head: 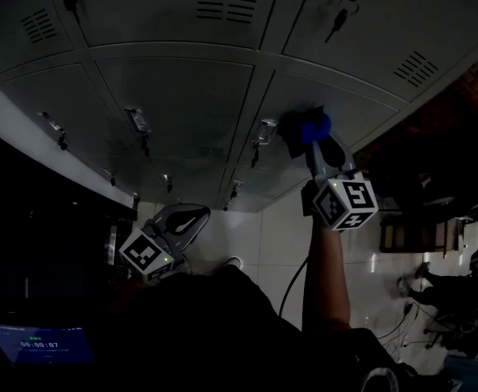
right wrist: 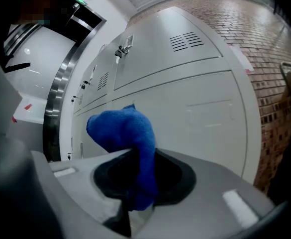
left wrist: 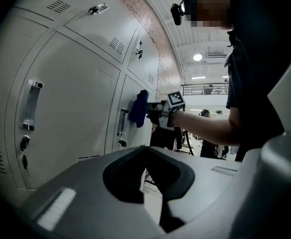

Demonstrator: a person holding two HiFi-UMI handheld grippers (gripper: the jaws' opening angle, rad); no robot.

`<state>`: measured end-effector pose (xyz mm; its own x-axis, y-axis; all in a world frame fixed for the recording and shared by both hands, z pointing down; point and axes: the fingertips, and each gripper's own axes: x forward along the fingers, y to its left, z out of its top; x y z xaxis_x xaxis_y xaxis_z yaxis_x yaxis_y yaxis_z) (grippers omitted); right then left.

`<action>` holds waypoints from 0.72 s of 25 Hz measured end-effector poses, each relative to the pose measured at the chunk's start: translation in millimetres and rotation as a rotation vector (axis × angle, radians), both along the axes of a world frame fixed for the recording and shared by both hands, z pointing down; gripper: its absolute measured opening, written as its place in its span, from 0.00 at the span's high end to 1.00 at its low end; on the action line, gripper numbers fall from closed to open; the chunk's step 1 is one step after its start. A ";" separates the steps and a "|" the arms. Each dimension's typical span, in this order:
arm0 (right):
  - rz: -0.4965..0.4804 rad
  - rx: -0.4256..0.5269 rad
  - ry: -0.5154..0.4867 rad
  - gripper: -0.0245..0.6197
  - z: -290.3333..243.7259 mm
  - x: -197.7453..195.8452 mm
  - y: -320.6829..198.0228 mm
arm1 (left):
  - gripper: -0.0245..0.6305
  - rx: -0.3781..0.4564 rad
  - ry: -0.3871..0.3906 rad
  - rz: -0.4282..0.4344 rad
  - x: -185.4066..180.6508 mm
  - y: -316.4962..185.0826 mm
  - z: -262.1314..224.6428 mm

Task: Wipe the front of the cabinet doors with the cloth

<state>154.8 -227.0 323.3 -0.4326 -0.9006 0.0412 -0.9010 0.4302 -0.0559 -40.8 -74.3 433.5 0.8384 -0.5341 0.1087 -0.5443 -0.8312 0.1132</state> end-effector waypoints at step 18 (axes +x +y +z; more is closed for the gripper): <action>0.233 -0.021 -0.008 0.85 11.1 152.0 6.3 | 0.96 -0.024 -0.001 0.092 73.1 -5.3 5.4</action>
